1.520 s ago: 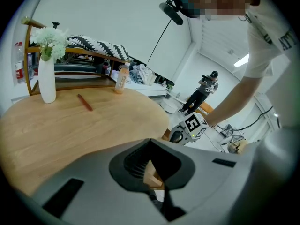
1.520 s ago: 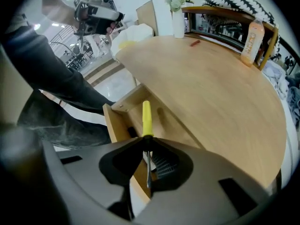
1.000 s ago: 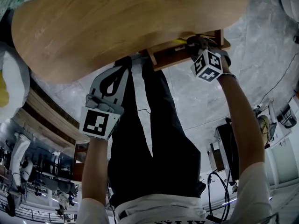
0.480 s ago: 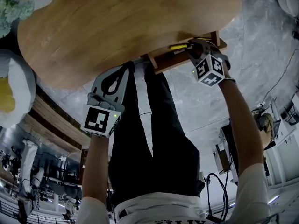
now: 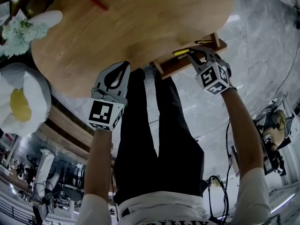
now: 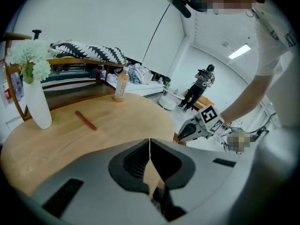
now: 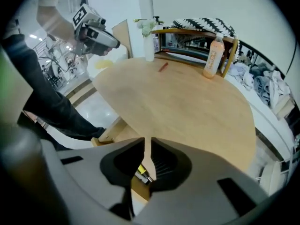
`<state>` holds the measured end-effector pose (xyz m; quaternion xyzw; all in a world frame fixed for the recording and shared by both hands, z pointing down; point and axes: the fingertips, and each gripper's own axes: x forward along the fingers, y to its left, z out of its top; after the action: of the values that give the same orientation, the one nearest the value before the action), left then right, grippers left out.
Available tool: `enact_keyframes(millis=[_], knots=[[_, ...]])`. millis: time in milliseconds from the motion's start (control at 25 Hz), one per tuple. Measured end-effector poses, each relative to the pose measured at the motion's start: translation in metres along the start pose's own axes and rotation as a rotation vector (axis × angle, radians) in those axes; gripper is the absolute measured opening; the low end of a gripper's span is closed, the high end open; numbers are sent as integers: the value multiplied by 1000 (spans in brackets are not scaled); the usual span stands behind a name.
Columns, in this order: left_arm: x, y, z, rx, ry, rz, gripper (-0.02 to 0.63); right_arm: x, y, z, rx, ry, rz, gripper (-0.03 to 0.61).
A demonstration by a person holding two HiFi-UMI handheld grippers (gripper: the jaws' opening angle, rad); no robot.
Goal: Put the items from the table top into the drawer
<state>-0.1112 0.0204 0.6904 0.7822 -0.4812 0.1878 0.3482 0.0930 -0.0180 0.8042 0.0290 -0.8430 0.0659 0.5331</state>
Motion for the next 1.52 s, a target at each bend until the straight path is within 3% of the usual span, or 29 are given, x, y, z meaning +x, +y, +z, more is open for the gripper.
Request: enact_keyframes(millis=[200,400,520,640,760,960,1160,1240,1400,1520], knots=[[10,18,4,-119,6,-15,23,-16,-1,16,64,-72,-48,35],[17,38,11,-98,33,20,23,-26,-5,28,161,-141,-79,20],[24,50,11,-117,40,61,23,-34,-8,35,262,-202,-77,20],[32,68,14,-131,38,95,23,-32,-8,42,299,-233,-84,20],[40,81,16,-109,50,123,25,-30,-8,45,328,-256,-94,20],[53,99,15,-86,100,152,48,-33,-10,53,464,-316,-111,20],[66,118,18,-83,130,198,75,-30,1,67,492,-339,-96,20],[74,130,17,-116,152,218,91,-29,5,74,506,-348,-85,20],[86,162,12,-258,195,289,106,-24,9,92,546,-379,-71,20],[97,180,11,-279,210,355,112,-25,10,96,572,-399,-68,20]])
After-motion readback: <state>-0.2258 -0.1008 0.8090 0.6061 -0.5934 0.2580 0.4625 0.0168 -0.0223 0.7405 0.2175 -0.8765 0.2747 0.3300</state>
